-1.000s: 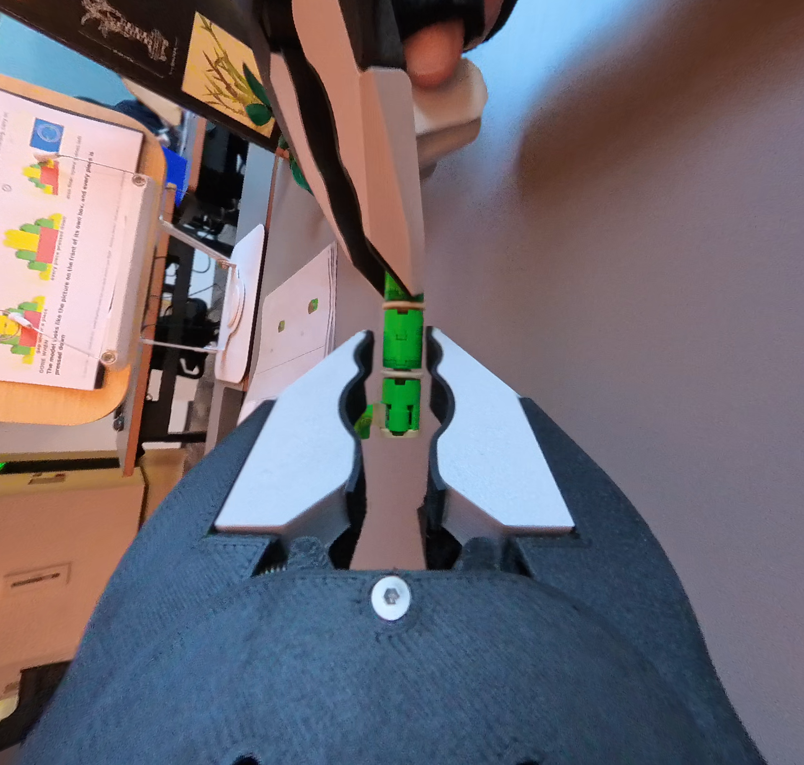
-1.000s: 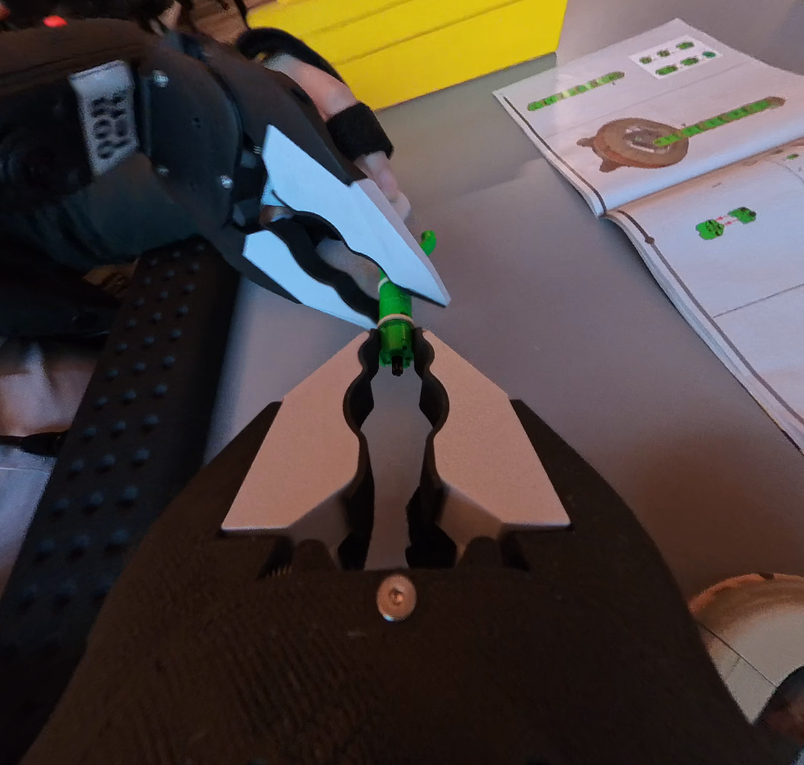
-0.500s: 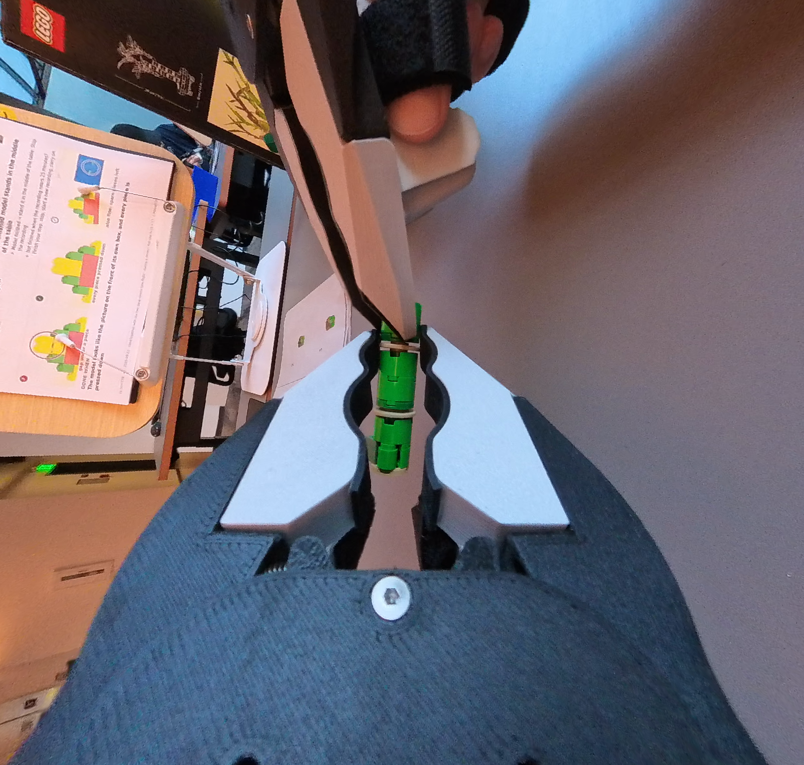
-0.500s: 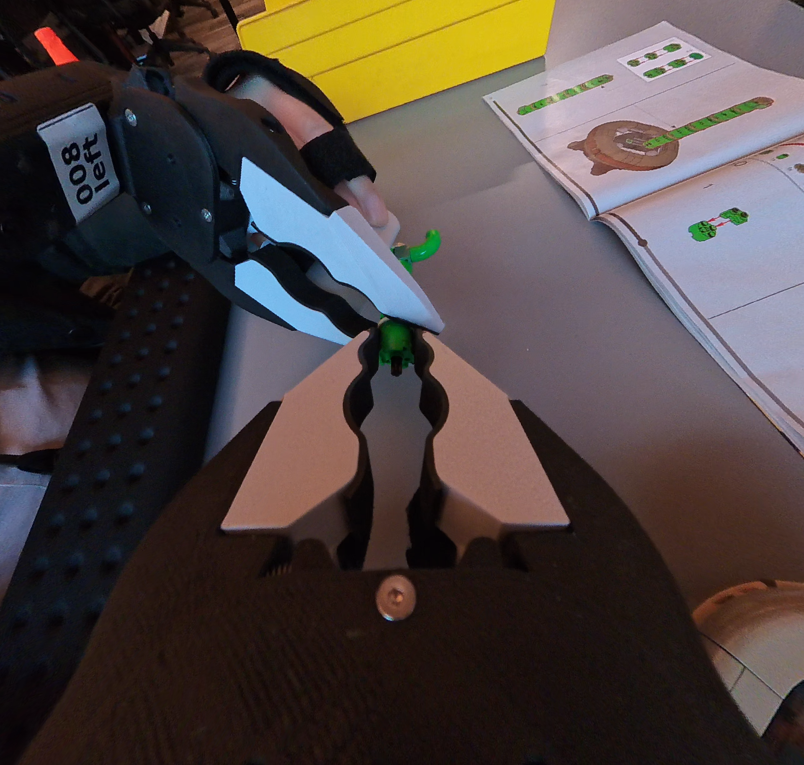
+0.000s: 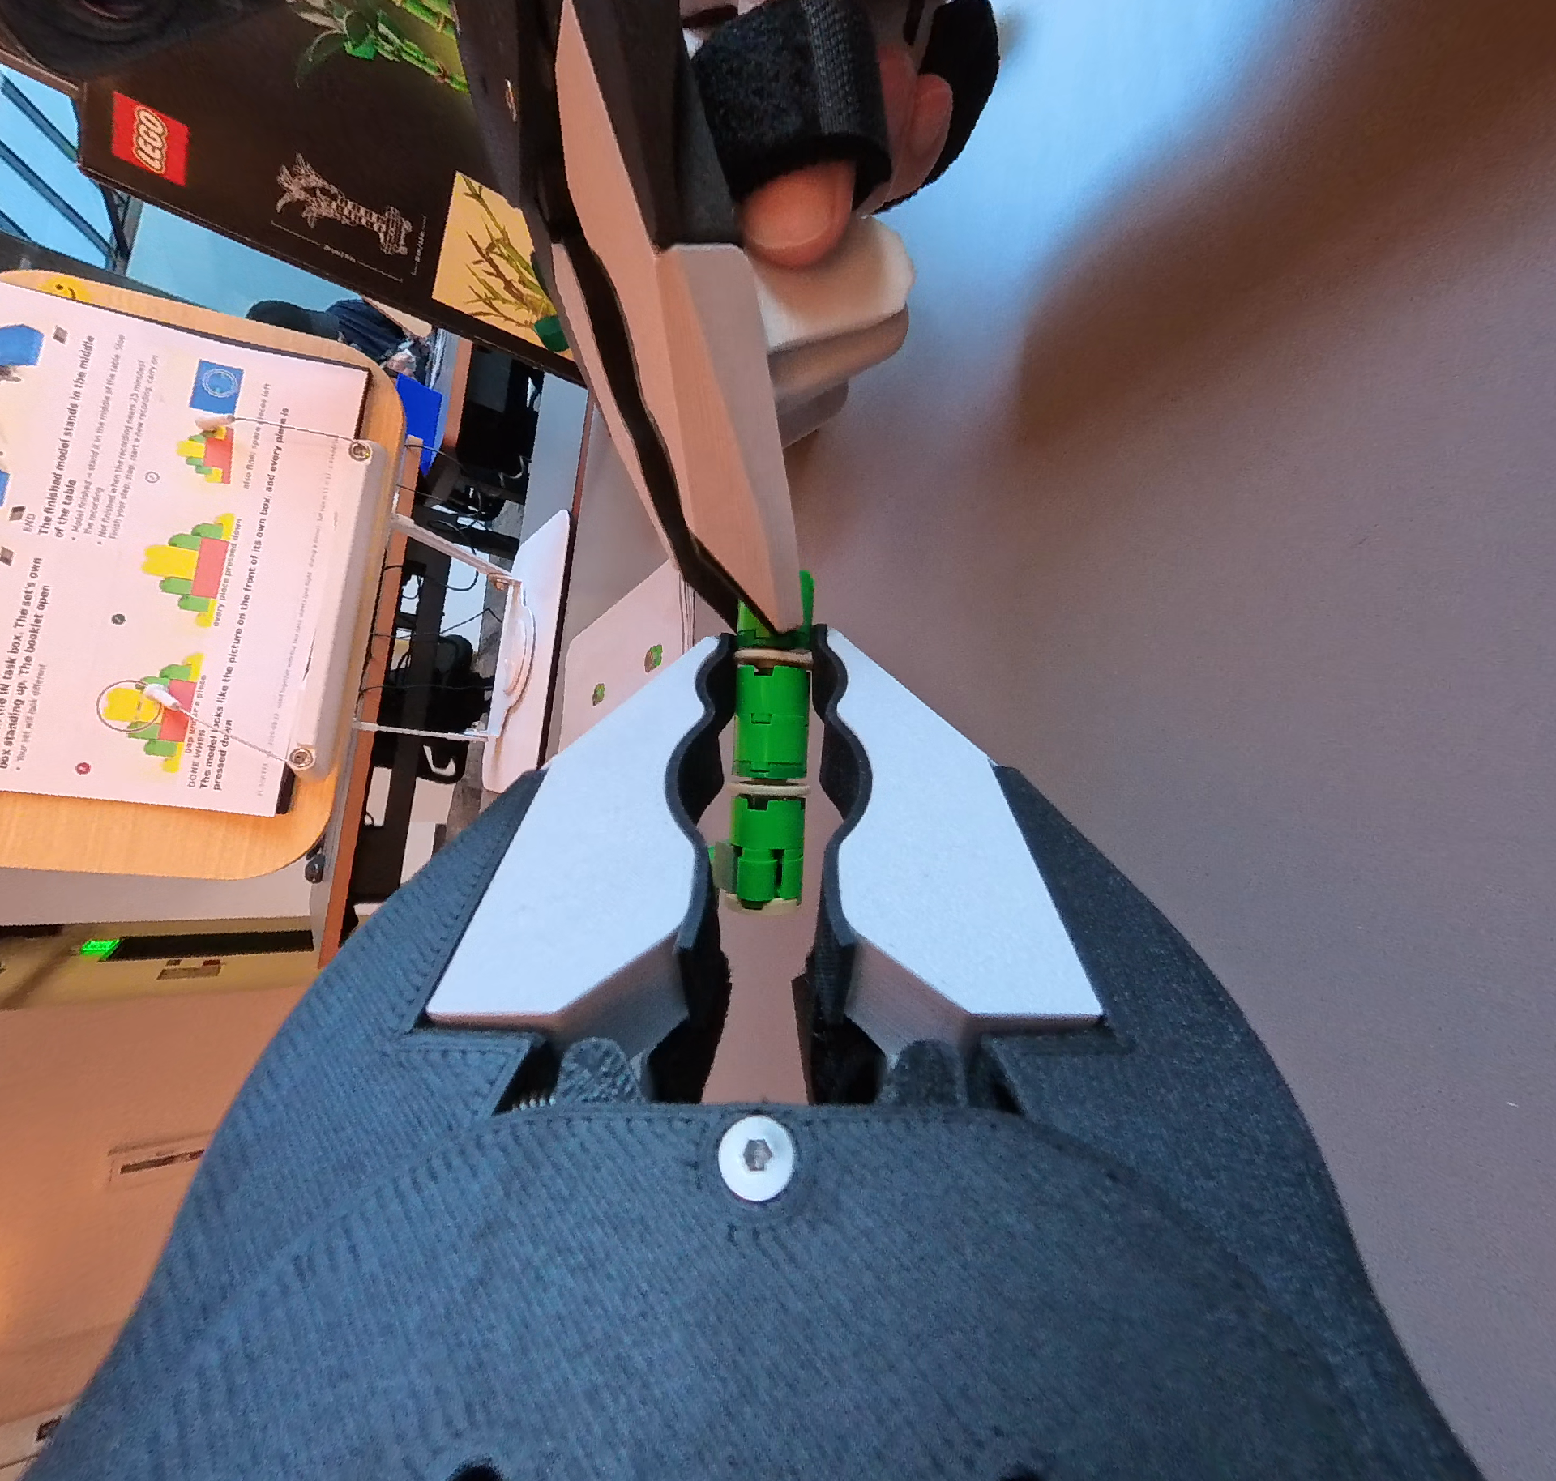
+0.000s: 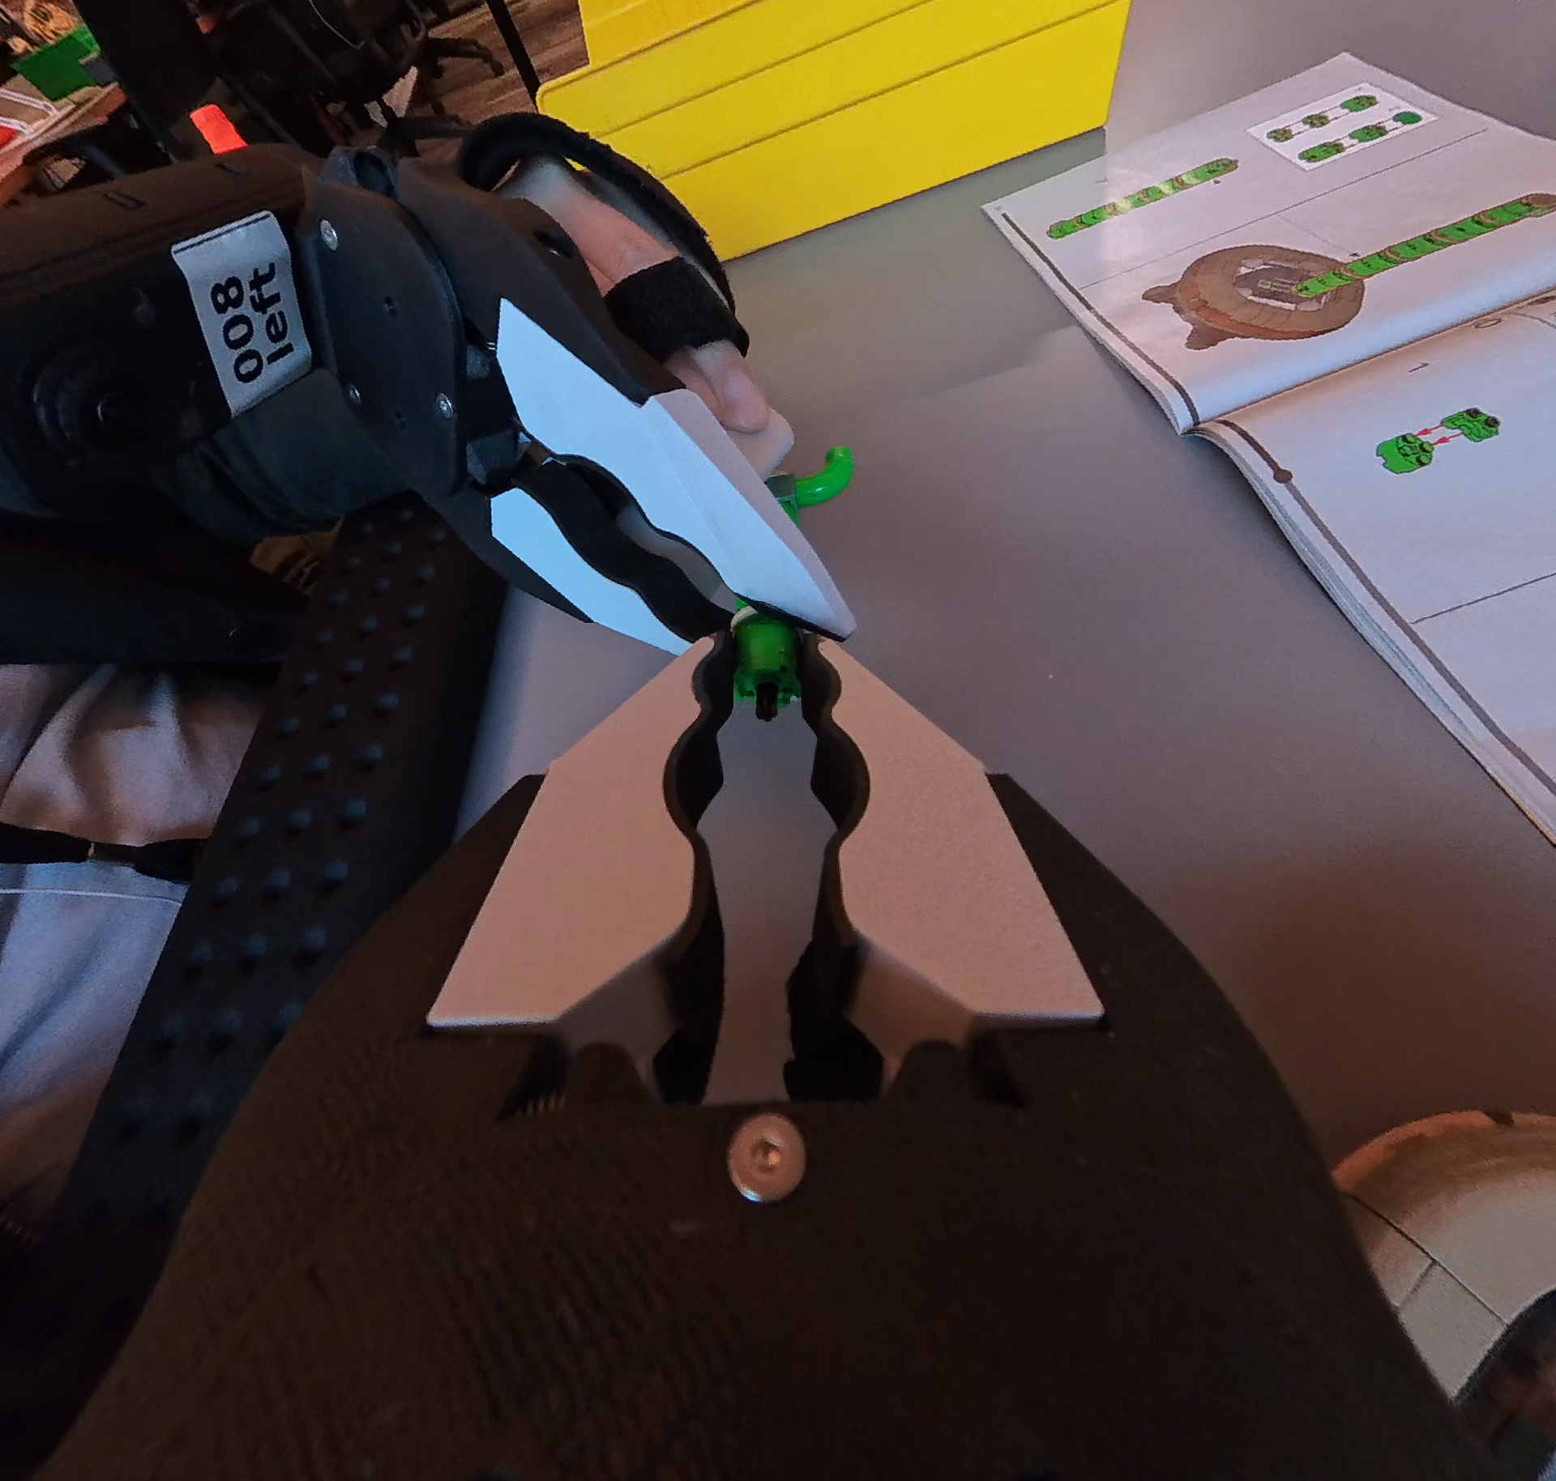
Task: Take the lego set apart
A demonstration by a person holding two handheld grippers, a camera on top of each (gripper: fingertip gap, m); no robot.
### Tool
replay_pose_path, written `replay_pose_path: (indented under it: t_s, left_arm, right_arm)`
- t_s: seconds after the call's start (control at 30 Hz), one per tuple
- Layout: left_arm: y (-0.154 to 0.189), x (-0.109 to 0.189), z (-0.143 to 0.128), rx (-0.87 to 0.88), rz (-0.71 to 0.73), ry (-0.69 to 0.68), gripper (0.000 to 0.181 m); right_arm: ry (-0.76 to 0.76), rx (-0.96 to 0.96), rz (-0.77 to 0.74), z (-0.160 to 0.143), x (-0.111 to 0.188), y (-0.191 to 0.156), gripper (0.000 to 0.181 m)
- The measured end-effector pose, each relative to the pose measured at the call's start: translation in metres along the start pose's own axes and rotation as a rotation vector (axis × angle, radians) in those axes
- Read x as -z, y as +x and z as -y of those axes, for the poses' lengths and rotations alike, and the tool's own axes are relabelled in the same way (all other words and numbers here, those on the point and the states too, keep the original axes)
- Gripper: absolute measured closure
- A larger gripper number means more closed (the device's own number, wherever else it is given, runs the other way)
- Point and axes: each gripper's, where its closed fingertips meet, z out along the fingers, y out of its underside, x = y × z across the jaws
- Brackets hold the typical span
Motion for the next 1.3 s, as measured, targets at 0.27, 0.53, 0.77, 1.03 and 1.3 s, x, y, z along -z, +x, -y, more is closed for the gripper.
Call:
replay_pose_path:
  t_s: [0.27, 0.53, 0.77, 1.03, 1.3]
  left_arm:
    - [0.001, 0.001, 0.002, 0.007, -0.012, 0.009, 0.164]
    - [0.001, 0.002, 0.003, 0.016, -0.019, 0.017, 0.164]
    - [0.001, 0.003, 0.004, 0.021, -0.027, 0.023, 0.164]
    - [0.002, 0.003, 0.003, 0.022, -0.031, 0.014, 0.164]
    - [0.004, -0.002, -0.008, -0.023, -0.020, -0.050, 0.165]
  right_arm:
    - [-0.001, 0.004, 0.015, 0.000, 0.002, -0.002, 0.166]
    - [-0.001, 0.001, 0.024, 0.000, 0.004, -0.003, 0.166]
    - [-0.005, 0.000, 0.029, -0.001, 0.006, -0.004, 0.166]
    - [-0.001, -0.015, 0.039, -0.002, 0.006, -0.004, 0.165]
    - [0.006, -0.048, 0.038, -0.004, -0.003, -0.001, 0.155]
